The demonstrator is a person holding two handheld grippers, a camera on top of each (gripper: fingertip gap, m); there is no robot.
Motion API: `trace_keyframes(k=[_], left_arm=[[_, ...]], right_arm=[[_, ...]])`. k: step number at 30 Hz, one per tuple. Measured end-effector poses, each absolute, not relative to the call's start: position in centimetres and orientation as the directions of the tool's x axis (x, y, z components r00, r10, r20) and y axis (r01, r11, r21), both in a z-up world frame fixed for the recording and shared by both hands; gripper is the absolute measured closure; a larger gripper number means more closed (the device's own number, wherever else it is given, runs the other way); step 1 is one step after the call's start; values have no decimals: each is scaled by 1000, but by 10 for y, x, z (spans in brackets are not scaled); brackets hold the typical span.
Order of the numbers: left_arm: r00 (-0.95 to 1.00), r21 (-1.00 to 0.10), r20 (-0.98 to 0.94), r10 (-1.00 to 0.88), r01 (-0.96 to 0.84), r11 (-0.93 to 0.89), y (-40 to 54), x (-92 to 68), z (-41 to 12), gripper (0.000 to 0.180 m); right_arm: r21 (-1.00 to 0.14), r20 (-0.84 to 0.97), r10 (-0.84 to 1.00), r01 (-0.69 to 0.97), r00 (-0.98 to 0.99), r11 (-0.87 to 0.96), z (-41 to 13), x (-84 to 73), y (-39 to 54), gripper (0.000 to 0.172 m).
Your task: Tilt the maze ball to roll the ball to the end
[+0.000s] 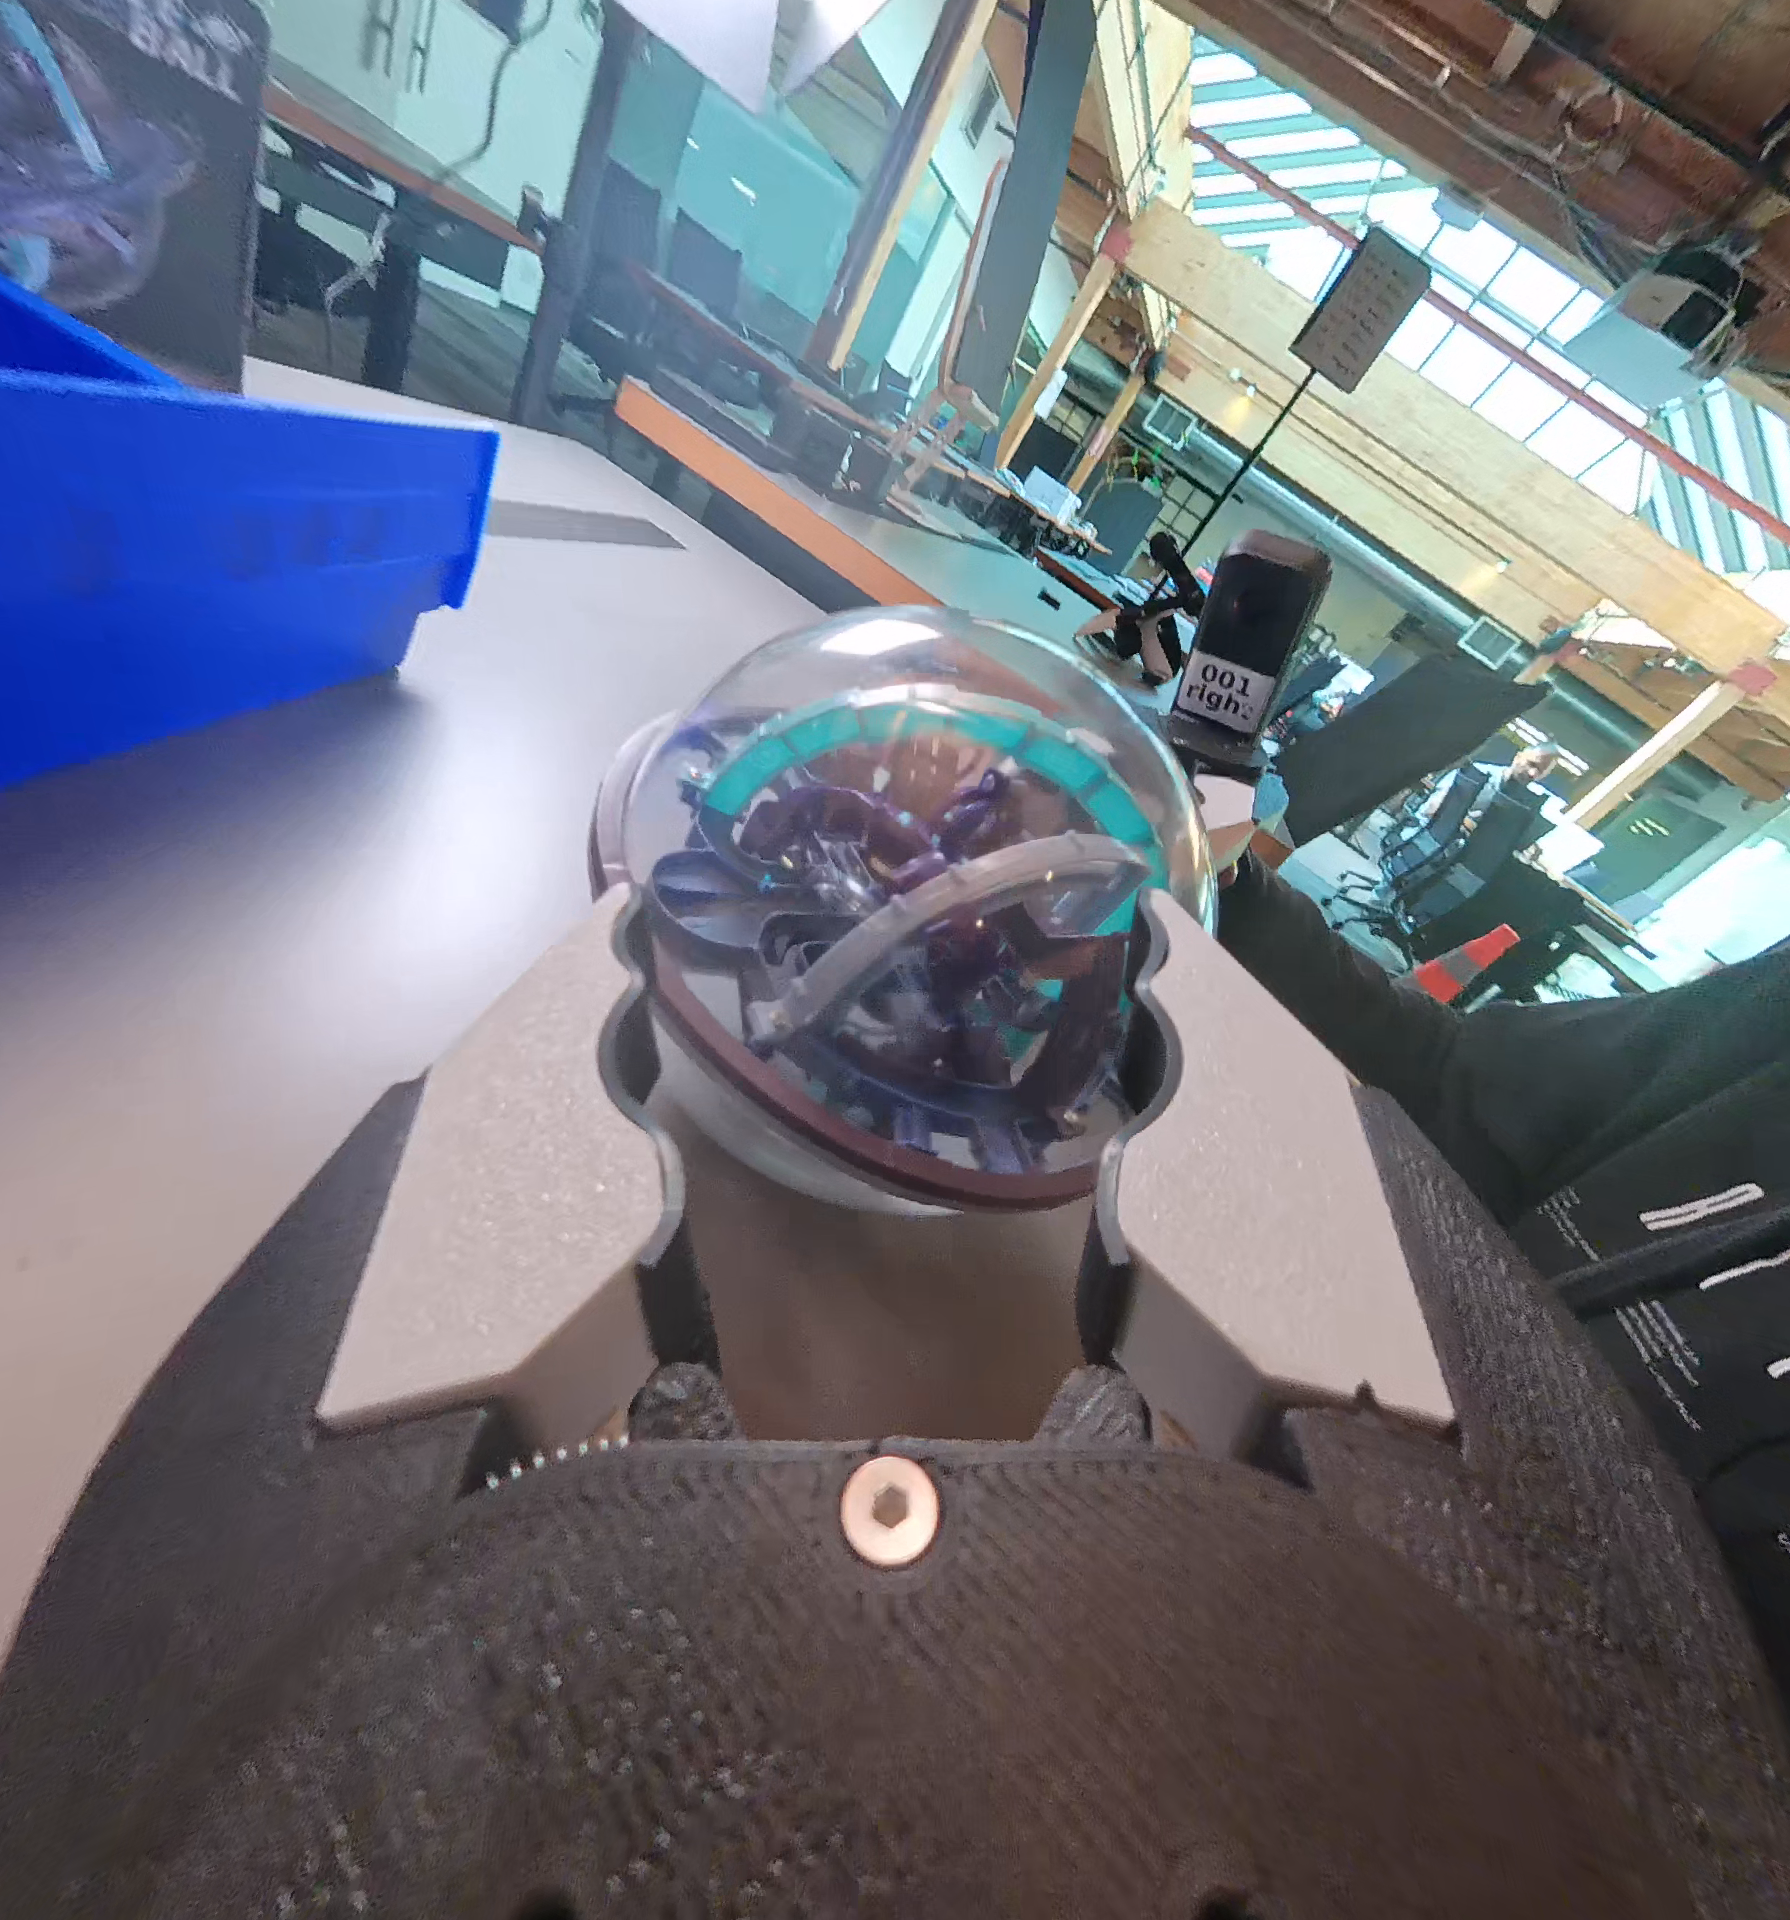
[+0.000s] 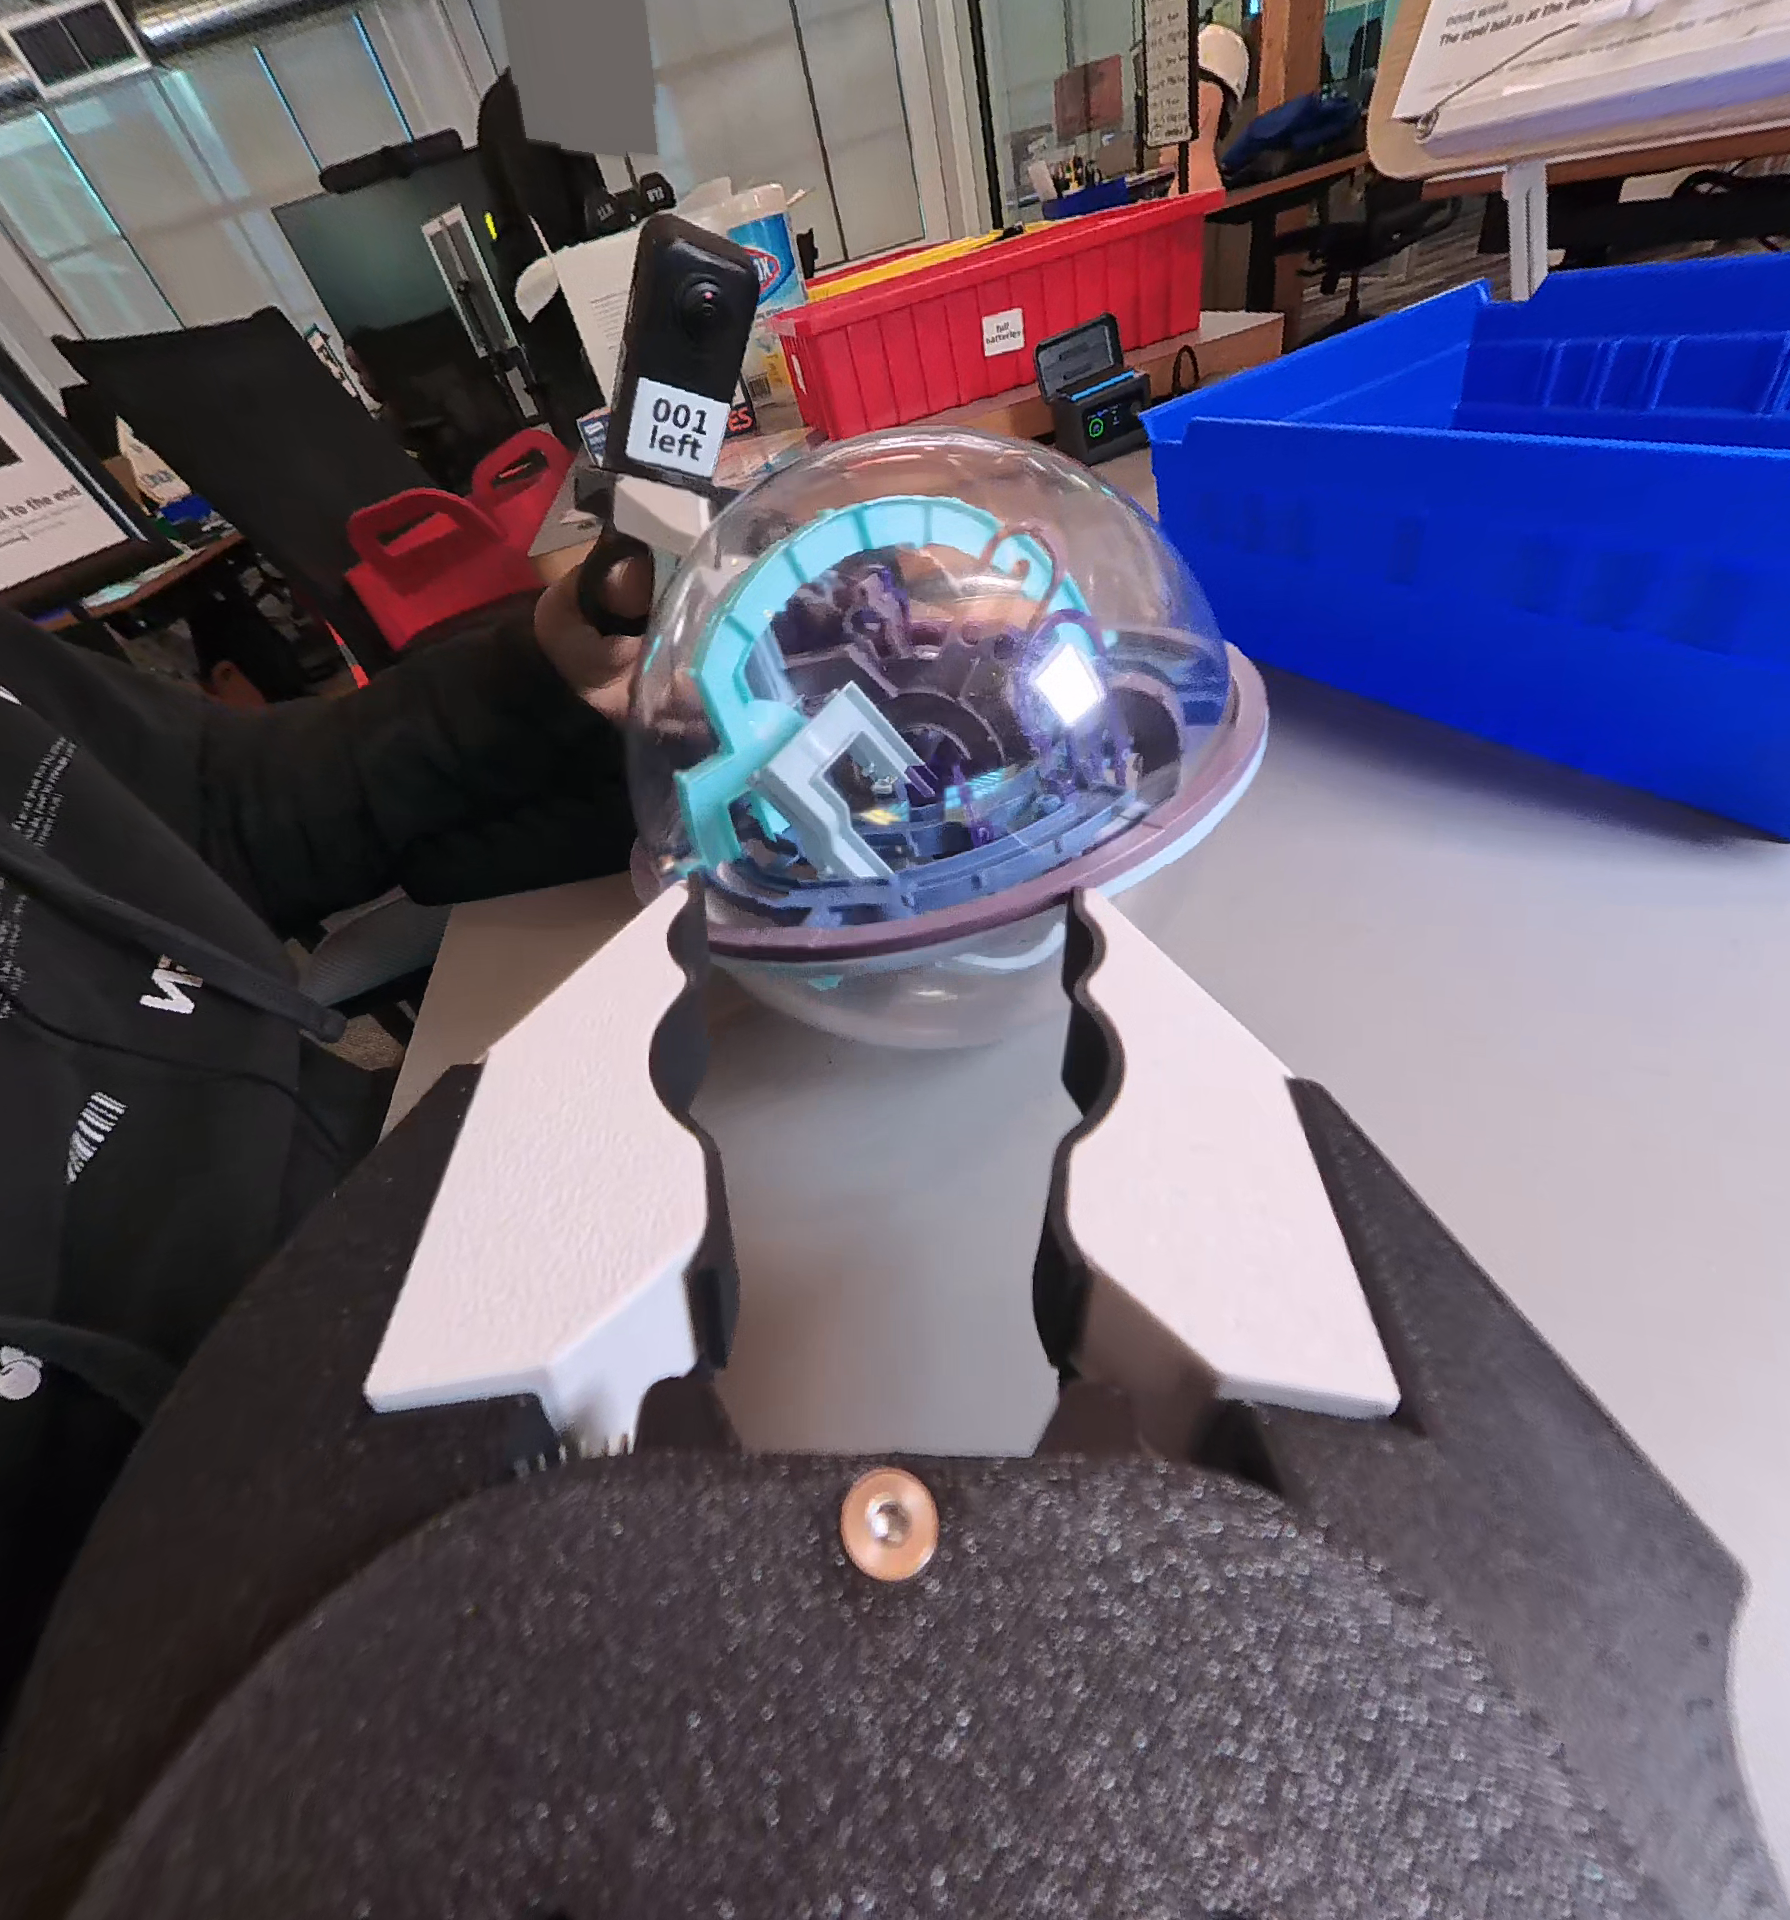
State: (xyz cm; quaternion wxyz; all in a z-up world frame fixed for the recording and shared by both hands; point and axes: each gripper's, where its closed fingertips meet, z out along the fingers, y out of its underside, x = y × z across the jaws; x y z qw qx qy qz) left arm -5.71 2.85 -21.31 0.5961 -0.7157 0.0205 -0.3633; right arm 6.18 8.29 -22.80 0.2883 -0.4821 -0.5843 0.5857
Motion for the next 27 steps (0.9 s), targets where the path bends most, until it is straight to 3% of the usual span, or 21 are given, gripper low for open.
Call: trace_keyframes(k=[5,11,27], left_arm=[[768,-870,487,-416,389,-301,27,-65,-219,71],[772,-887,444,-454,310,-341,29,-45,-226,84],[840,-962,231,-491,120,-246,22,-30,-226,93]], right_arm=[[-957,-248,908,232,-338,-174,-229,60,91,102],[-933,-281,893,319,-353,-167,-242,51,85,95],[-933,-302,895,293,-327,-208,-240,53,91,96]])
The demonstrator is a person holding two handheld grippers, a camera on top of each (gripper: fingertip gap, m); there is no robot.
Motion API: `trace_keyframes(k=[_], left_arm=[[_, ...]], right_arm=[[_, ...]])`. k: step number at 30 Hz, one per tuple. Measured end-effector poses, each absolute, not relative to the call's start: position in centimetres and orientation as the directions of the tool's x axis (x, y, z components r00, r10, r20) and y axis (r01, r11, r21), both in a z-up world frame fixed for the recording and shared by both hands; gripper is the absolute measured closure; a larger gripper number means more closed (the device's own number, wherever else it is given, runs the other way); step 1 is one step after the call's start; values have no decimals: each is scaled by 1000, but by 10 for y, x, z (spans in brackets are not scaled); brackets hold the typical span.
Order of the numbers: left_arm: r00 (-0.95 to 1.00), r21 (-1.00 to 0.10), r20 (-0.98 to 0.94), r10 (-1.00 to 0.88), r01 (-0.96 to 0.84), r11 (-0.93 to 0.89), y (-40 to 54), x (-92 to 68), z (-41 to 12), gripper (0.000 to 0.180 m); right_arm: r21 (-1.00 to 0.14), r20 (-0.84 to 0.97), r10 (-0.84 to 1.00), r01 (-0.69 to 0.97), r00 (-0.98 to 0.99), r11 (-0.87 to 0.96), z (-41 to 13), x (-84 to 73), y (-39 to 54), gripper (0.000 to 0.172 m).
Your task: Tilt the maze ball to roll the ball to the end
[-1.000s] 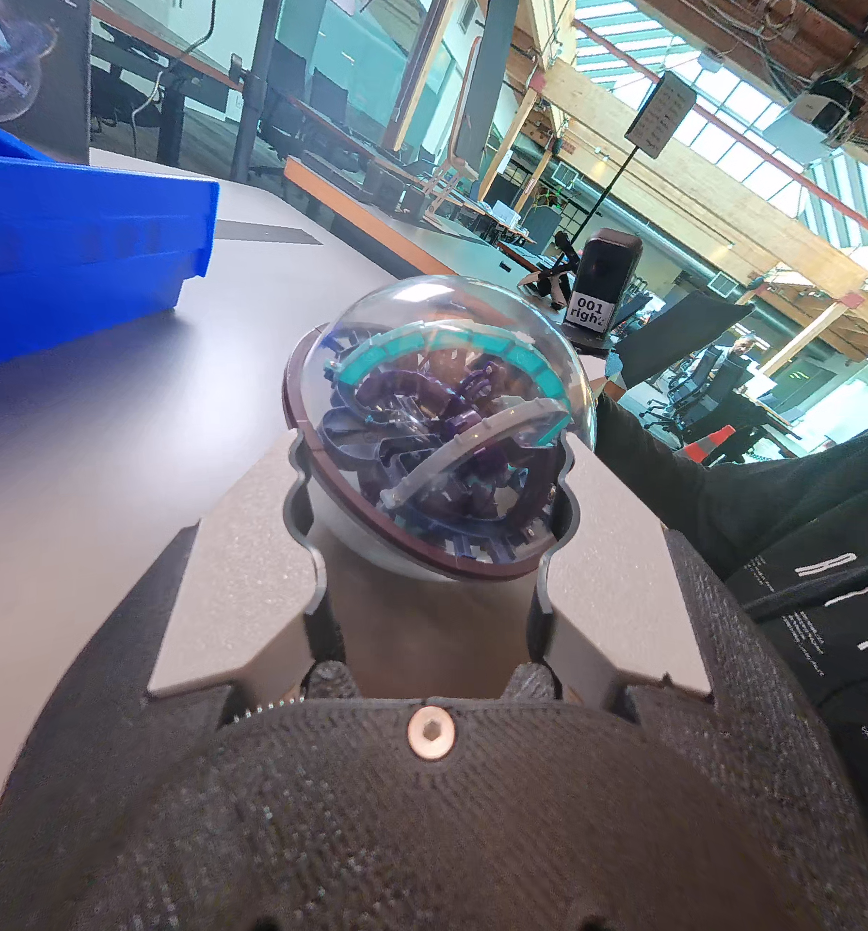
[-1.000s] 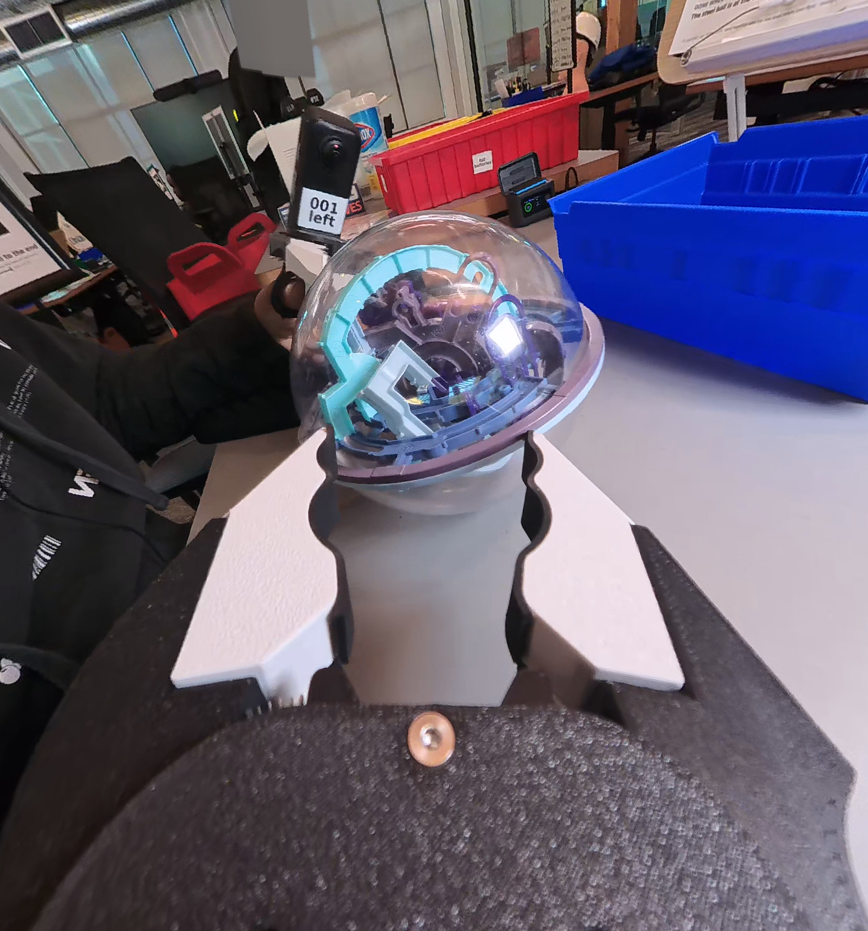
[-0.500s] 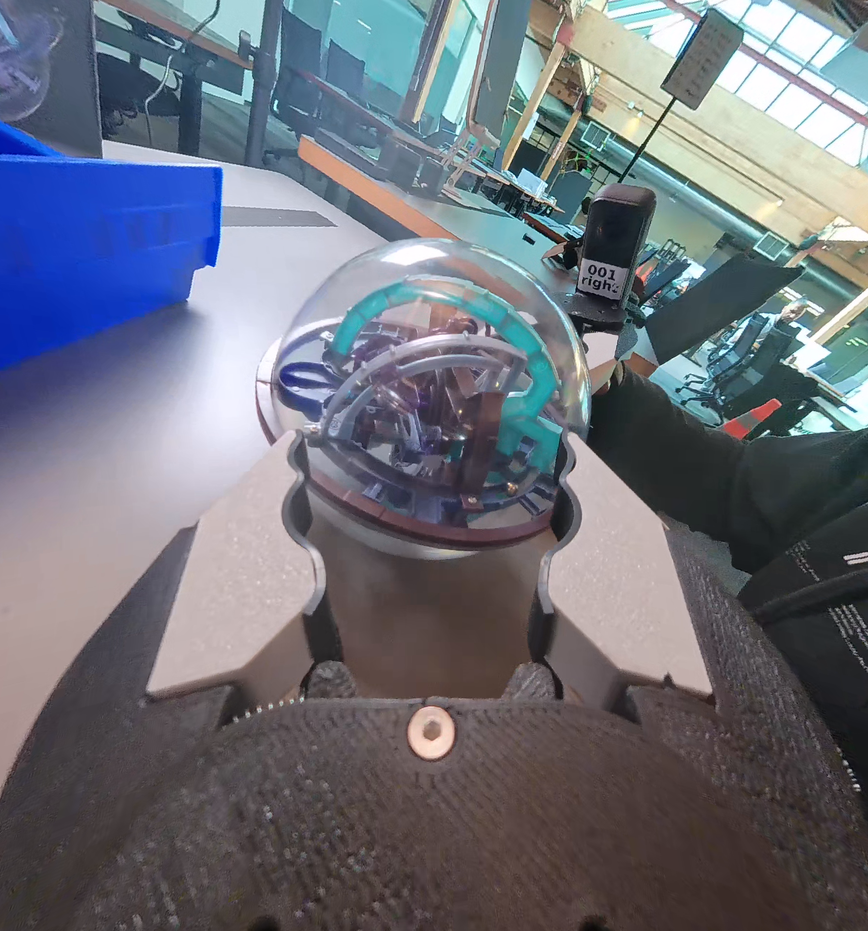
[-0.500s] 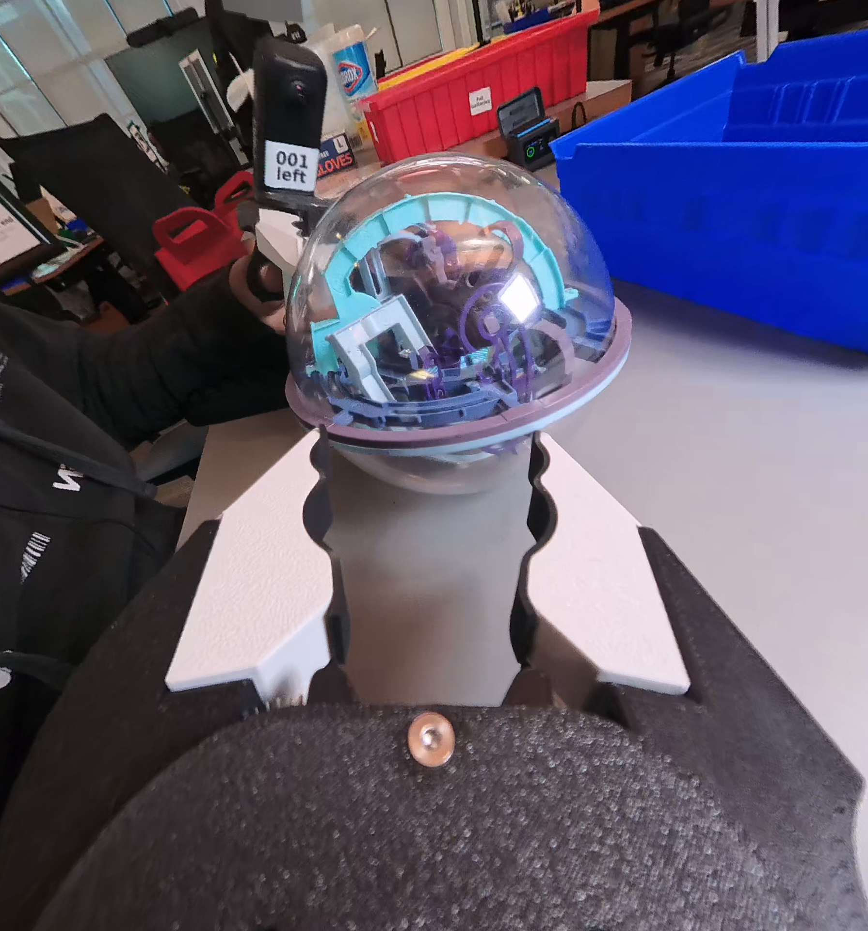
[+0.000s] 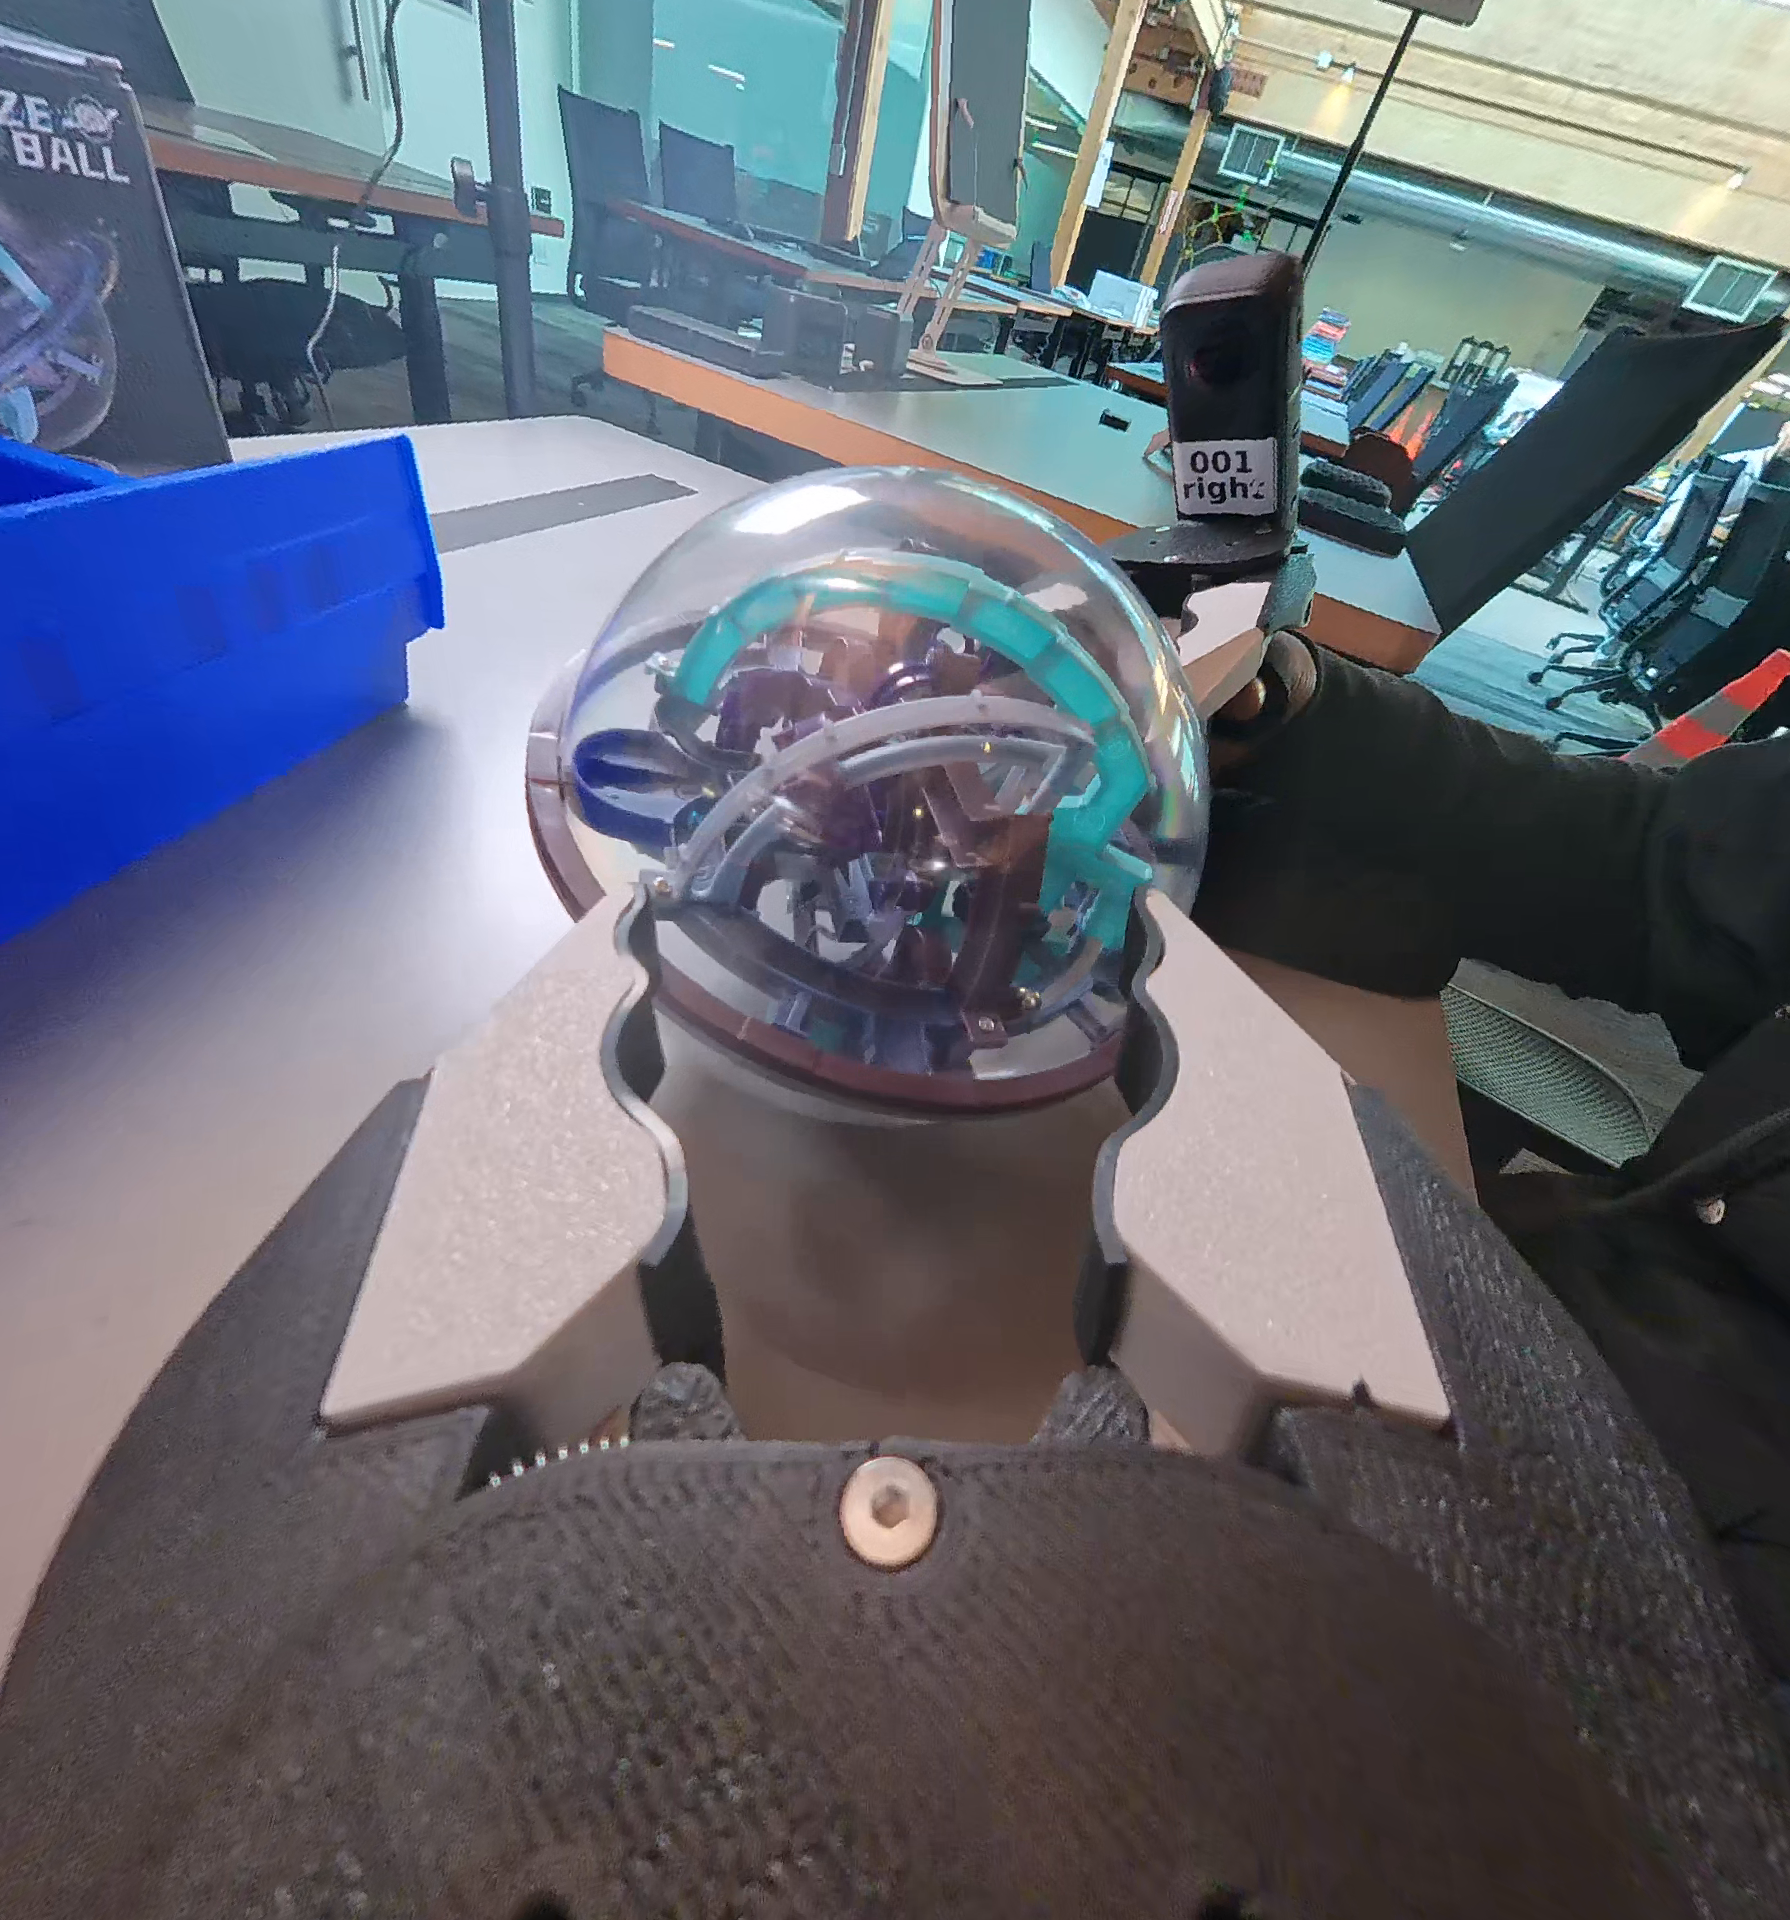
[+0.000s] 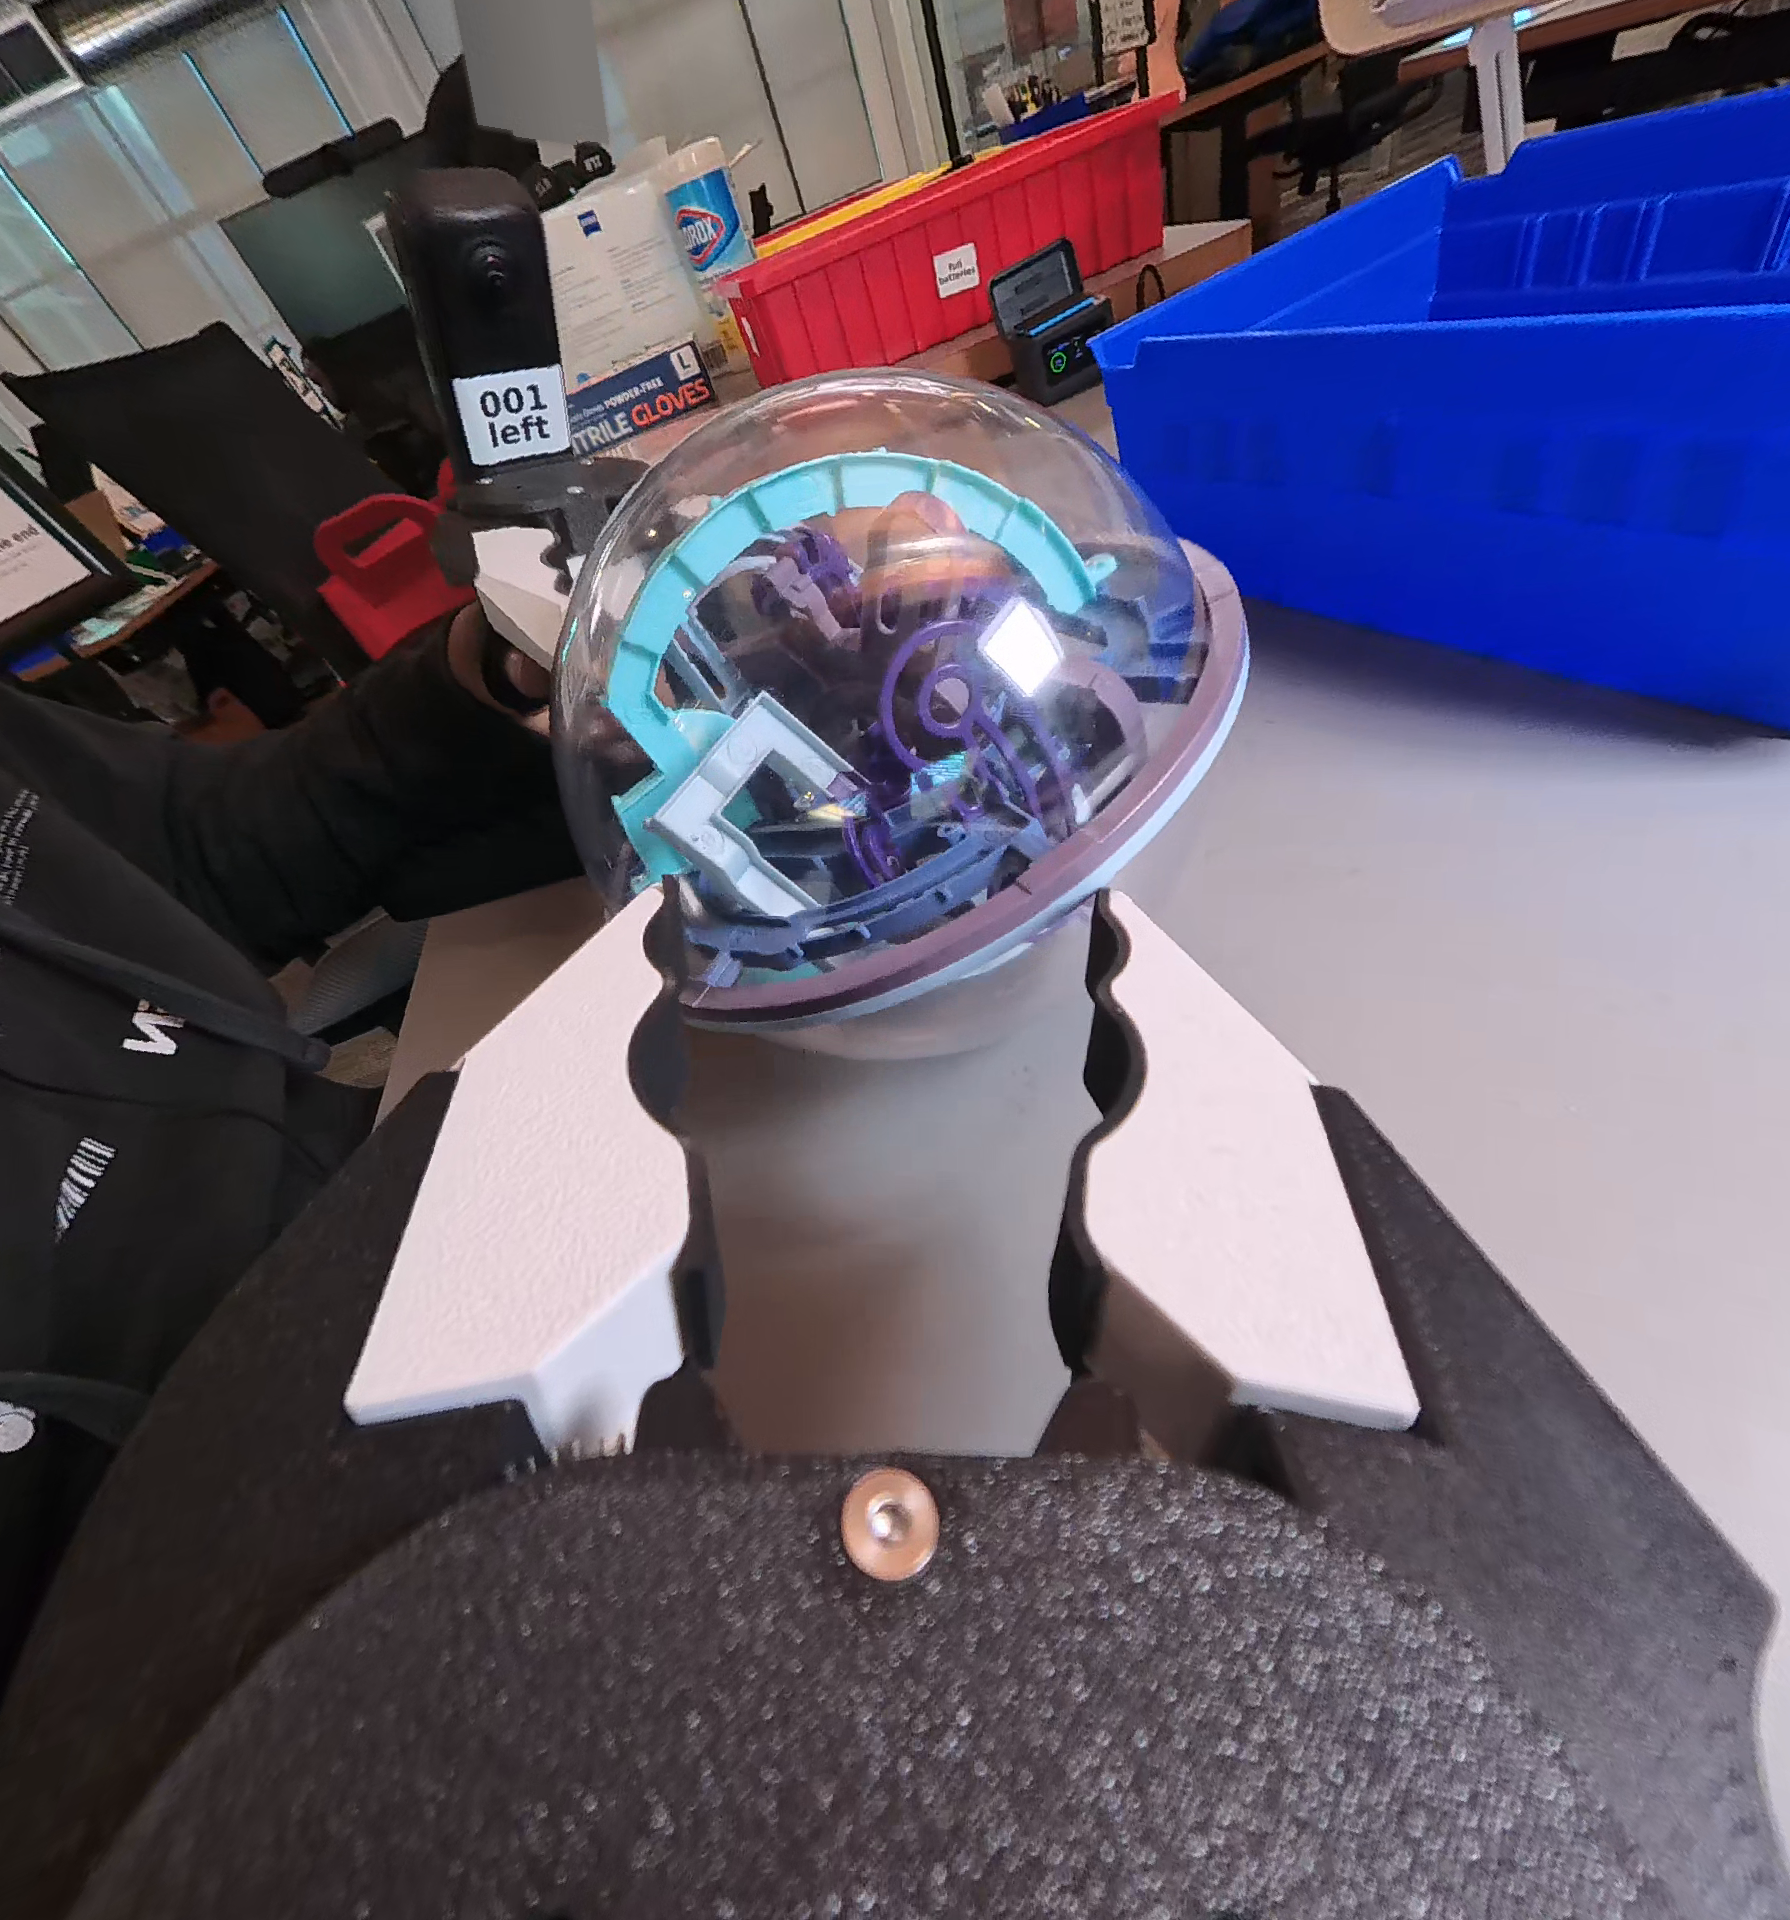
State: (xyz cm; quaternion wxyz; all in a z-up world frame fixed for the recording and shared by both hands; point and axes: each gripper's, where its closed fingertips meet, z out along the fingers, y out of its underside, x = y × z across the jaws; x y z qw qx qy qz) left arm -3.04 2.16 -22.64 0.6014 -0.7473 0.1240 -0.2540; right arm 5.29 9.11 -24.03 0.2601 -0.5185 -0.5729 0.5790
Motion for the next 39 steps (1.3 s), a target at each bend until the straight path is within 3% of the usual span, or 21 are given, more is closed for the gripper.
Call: trace_keyframes(k=[6,32,35,39], left_arm=[[849,-979,184,-496,114,-168,19,-30,-214,93],[890,-973,216,-401,160,-169,41,-35,-199,96],[892,-973,209,-400,150,-174,47,-34,-196,99],[887,-977,179,-425,111,-181,55,-27,-193,99]], right_arm=[[-921,-303,894,342,-331,-186,-249,51,87,93],[-849,-430,854,452,-293,-272,-263,46,90,91],[-877,-357,888,432,-290,-212,-260,44,93,78],[-951,-45,954,304,-295,49,-236,44,102,57]])
